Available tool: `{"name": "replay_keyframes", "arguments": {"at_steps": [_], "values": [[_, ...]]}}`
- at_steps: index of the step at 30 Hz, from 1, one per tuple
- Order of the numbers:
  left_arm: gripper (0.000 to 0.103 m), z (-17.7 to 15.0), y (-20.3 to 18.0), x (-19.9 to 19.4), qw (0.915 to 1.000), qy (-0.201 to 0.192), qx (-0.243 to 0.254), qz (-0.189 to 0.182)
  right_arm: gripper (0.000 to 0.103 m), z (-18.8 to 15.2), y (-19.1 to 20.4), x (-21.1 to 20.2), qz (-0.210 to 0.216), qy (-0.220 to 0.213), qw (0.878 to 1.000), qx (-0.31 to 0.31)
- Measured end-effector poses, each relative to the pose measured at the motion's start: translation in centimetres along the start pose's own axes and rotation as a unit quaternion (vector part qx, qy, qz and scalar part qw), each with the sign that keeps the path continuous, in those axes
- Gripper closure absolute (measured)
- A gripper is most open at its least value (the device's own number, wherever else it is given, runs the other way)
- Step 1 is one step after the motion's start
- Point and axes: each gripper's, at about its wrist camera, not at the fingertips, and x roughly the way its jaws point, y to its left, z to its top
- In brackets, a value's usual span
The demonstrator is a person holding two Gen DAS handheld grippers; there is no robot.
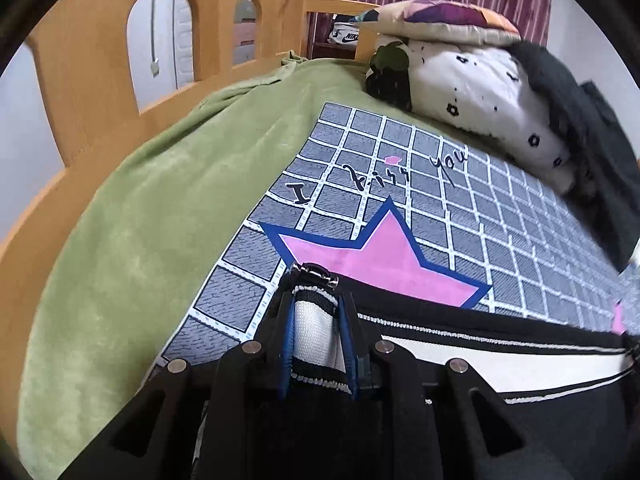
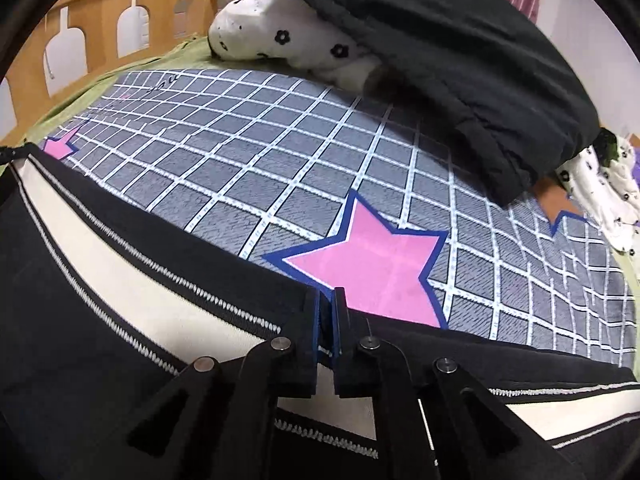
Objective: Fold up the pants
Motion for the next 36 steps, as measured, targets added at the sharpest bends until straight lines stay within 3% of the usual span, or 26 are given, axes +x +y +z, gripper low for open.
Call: {"name": "replay_keyframes", "arguments": {"at_steps": [2,4,6,9,12,16,20,23,26,29,31,34,36], "values": [[0.075,0.0,-0.3,-0.2,0.9999,0.005,0.007,0.011,0.094,0.1,-0.5,0.0,0.002,0.002,1.0,0.02],[0.066,-0.1,-0.5,-0.3,0.9997,0.014,0.011,0.016,0.083,0.4,-1.1,-0.2,0.007,0.008,0.999,0.042],[0.05,-0.1,-0.5,-0.8,0.9997,0.02,0.008,0.009,0.075,0.5,-1.5,-1.0,0.003,0.004,0.998,0.065],[0.046,-0.2,-0.8,-2.1,0.9998,0.014,0.001,-0.013,0.075,0.3,-1.7,-3.2,0.005,-0.004,0.996,0.092],[0.041,-0.4,-1.4,-3.6,0.9996,0.006,0.002,-0.028,0.075,-0.4,-0.8,-5.4,-0.004,-0.007,0.997,0.081],[0.041,-1.3,-2.1,-5.3,0.9983,0.012,0.004,-0.057,0.068,-2.4,0.2,-6.8,-0.026,0.014,0.996,0.082],[0.04,-2.4,-2.9,-7.0,0.9974,0.014,0.012,-0.07,0.068,-5.2,0.6,-4.9,-0.023,0.09,0.991,0.1],[0.037,-3.8,-3.0,-7.9,0.9963,0.024,-0.001,-0.082,0.068,-5.9,1.1,-6.0,-0.036,0.08,0.99,0.111],[0.037,-5.8,-3.2,-8.1,0.9953,0.044,-0.01,-0.086,0.067,-6.4,1.1,-8.3,-0.013,0.062,0.986,0.153],[0.037,-7.9,-3.0,-8.5,0.9962,0.054,-0.005,-0.068,0.058,-7.0,1.9,-10.8,-0.025,0.041,0.987,0.154],[0.037,-9.4,-2.3,-9.7,0.9959,0.044,-0.017,-0.077,0.054,-7.3,2.3,-12.1,-0.031,0.032,0.987,0.153],[0.037,-12.0,-0.1,-11.3,0.9895,0.036,-0.07,-0.121,0.054,-8.0,2.4,-13.6,-0.032,0.024,0.986,0.161],[0.037,-14.1,2.0,-11.8,0.9824,0.035,-0.13,-0.13,0.053,-8.6,2.4,-14.4,-0.037,0.02,0.986,0.163]]}}
